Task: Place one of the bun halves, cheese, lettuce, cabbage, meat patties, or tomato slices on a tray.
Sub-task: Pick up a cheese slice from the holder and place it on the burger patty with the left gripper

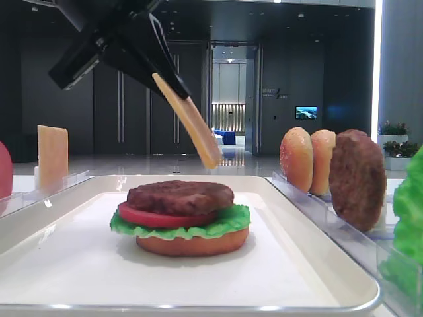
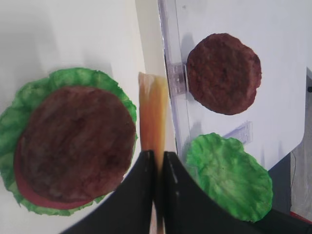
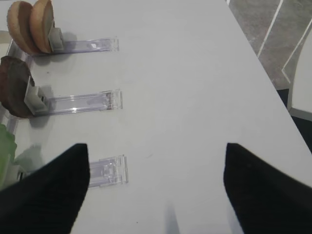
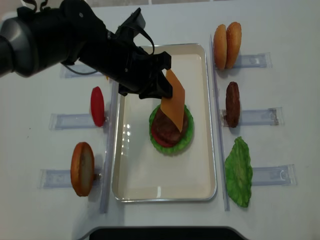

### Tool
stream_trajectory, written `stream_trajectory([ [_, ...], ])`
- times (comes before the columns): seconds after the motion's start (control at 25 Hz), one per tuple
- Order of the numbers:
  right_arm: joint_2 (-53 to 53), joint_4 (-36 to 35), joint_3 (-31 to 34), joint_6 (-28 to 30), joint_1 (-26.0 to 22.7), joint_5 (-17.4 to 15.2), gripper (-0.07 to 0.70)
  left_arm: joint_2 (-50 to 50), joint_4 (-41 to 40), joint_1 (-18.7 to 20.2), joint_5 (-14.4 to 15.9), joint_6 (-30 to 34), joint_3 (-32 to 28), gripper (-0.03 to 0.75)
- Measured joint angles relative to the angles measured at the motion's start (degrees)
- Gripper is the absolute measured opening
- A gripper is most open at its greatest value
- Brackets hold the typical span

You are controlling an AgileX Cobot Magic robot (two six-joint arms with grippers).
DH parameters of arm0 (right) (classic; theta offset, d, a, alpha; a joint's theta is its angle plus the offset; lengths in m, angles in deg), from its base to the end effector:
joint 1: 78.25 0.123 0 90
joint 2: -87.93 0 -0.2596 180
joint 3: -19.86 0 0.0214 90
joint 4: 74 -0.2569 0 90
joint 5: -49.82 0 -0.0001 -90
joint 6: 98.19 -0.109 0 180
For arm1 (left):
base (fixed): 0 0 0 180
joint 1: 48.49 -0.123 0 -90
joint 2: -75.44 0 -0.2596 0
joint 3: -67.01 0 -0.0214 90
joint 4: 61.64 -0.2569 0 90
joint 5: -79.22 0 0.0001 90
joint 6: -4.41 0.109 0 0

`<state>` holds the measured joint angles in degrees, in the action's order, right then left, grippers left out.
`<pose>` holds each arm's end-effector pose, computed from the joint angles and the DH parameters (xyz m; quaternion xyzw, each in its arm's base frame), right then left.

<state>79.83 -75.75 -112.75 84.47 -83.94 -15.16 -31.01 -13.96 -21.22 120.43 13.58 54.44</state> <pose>0.0365 -0.0006 0.2674 0.0217 0.8677 -0.0210 0.4962 0.2927 -0.2107 0.1840 0.0406 0.9353 -0.3353 0.1056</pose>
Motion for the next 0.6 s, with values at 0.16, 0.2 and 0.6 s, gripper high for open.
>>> stream_trajectory([
  [0.16,0.00,0.00,0.00,0.00,0.00,0.00,0.539,-0.02,-0.24,0.00,-0.20,0.02,-1.78,0.022],
  [0.2,0.04,0.00,0.00,0.00,0.00,0.00,0.539,-0.02,-0.53,0.00,-0.20,0.07,-1.98,0.022],
  [0.6,0.04,0.00,0.00,0.00,0.00,0.00,0.539,-0.06,-1.20,0.00,-0.38,0.20,-2.17,0.022],
])
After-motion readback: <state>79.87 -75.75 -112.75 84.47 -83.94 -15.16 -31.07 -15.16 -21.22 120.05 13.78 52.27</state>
